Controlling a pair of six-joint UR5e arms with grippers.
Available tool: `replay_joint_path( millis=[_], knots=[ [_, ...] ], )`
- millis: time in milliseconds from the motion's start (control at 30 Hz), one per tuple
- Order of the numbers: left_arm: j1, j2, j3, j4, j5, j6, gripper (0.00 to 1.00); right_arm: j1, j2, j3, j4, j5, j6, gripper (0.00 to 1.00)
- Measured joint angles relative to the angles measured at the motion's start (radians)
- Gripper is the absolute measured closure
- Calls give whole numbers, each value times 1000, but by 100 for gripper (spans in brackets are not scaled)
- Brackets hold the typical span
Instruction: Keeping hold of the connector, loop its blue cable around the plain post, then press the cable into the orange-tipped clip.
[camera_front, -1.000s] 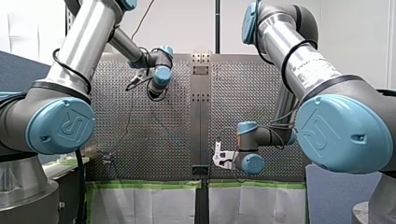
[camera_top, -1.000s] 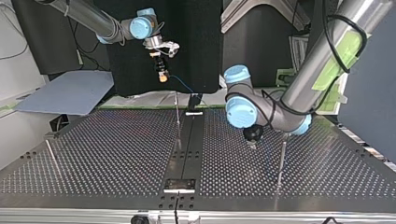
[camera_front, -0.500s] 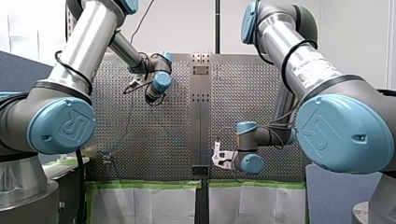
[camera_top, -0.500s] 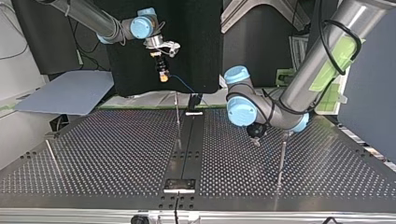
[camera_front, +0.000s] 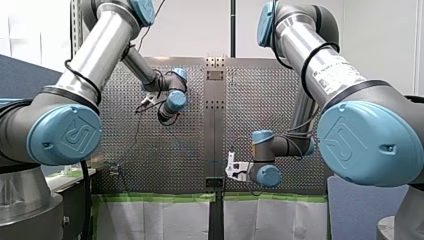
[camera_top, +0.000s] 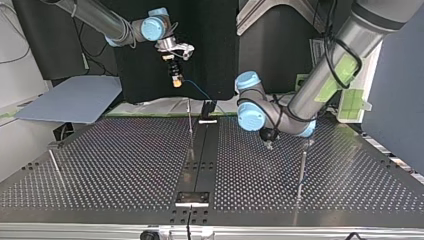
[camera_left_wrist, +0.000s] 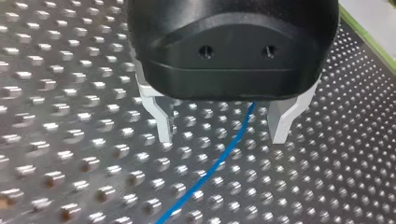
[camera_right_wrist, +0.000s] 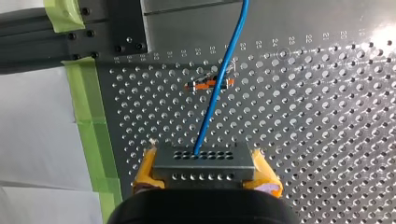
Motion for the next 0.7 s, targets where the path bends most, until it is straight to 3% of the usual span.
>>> replay_joint_path(
  millis=[267, 700],
  knots=[
    [4, -26, 0, 18, 2, -34, 1, 4, 0, 0, 4, 0, -1, 98],
    [-23, -132, 3, 78, 5, -80, 1, 14, 0, -4, 3, 0, -2, 98]
  ],
)
